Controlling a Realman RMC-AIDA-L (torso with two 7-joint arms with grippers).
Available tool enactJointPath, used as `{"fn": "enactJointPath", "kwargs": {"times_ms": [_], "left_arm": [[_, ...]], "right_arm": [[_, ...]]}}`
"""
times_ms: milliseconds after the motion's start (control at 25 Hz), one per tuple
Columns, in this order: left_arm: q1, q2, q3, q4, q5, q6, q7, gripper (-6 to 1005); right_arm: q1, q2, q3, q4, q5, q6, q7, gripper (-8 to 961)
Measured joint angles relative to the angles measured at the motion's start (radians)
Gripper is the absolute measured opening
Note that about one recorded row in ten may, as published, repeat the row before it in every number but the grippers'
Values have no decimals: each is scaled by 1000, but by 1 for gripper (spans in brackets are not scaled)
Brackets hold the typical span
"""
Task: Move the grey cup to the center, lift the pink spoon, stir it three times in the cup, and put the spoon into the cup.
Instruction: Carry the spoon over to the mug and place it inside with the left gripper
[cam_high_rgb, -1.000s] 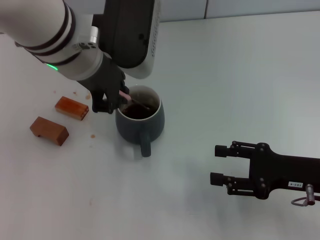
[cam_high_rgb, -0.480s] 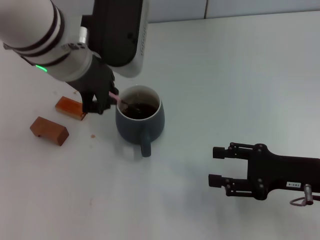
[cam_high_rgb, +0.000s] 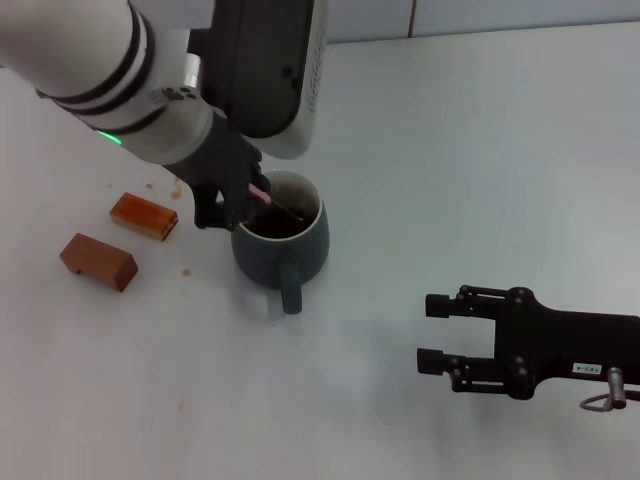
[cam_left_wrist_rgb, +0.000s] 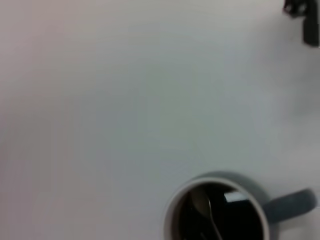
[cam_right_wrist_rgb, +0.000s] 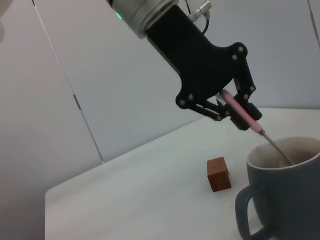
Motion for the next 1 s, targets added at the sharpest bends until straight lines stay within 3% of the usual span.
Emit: {"fn": "enactJointPath", "kwargs": {"times_ms": [320,600,1000], "left_arm": [[16,5,-7,15,-1,46,8,180],[17,5,-21,-8,74,-9,7,182],[71,9,-132,43,-179,-38,17,186]], "right_arm": [[0,0,-13,1,0,0,0,741],[2,0,-13,3,3,1,0,741],[2,0,-13,3,2,2,0,741]]}}
